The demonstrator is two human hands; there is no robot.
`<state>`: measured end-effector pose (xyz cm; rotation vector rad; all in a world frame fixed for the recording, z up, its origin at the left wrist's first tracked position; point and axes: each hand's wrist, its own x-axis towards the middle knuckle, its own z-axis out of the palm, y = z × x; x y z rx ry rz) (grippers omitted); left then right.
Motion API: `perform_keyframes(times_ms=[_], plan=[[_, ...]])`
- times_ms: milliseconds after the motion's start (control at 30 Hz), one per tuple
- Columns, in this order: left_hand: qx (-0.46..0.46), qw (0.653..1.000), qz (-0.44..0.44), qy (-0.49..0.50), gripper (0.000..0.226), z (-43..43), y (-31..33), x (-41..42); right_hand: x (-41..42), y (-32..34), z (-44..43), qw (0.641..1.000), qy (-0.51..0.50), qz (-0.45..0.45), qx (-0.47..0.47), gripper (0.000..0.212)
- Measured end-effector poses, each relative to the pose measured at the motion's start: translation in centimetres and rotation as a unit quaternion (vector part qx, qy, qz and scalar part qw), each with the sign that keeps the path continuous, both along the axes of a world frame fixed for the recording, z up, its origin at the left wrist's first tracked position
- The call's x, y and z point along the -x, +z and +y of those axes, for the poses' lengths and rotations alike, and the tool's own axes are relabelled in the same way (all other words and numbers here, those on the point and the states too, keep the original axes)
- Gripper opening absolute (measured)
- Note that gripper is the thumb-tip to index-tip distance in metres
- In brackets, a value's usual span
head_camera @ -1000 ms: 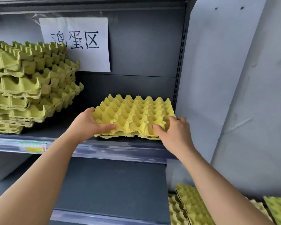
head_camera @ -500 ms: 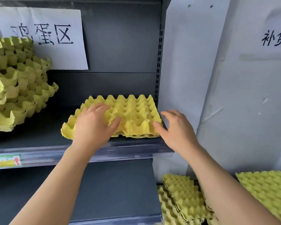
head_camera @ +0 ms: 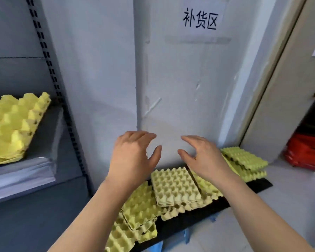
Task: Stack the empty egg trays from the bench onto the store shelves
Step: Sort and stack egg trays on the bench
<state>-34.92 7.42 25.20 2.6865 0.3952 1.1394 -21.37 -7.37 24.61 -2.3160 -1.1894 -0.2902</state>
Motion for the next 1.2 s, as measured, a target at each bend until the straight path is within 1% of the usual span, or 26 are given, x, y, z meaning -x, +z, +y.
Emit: perform_keyframes(times_ms=[133,300,467,567,733,833,933,1067,1200], plan=[[0.013,0.998,0.047,-0.032,0.04,-5.1,-2.9,-9.5,-7.8,-2.4,-6.5,0.998,-0.047,0.017,0.036,0.045],[0.035,0.992,0.105,-0.054,0.032,-10.2,-7.3,-19.5,-16.8,-5.8,-12.7,0.992,-0.087,0.05,0.076,0.043],[0.061,0.979,0.185,-0.06,0.036,-12.0,-13.0,-27.6,-24.7,-10.1,-16.0,0.983,-0.111,0.093,0.117,0.045],[0.096,0.969,0.222,-0.055,0.036,-12.0,-16.6,-32.0,-29.5,-13.3,-16.4,0.975,-0.123,0.13,0.13,0.044],[0.174,0.93,0.322,-0.031,0.048,-10.8,-23.7,-39.7,-37.0,-19.1,-15.5,0.96,-0.143,0.19,0.149,0.047],[0.246,0.889,0.387,-0.018,0.055,-10.0,-28.1,-43.8,-41.1,-22.6,-15.0,0.948,-0.152,0.219,0.172,0.052],[0.281,0.849,0.448,-0.002,0.066,-9.6,-32.4,-47.2,-45.0,-26.6,-14.5,0.937,-0.156,0.246,0.192,0.056],[0.332,0.805,0.491,0.022,0.079,-9.5,-38.1,-50.6,-49.3,-32.3,-14.2,0.923,-0.159,0.267,0.226,0.062],[0.4,0.765,0.5,0.065,0.096,-9.4,-43.5,-52.3,-52.9,-37.5,-13.9,0.911,-0.161,0.285,0.25,0.072]])
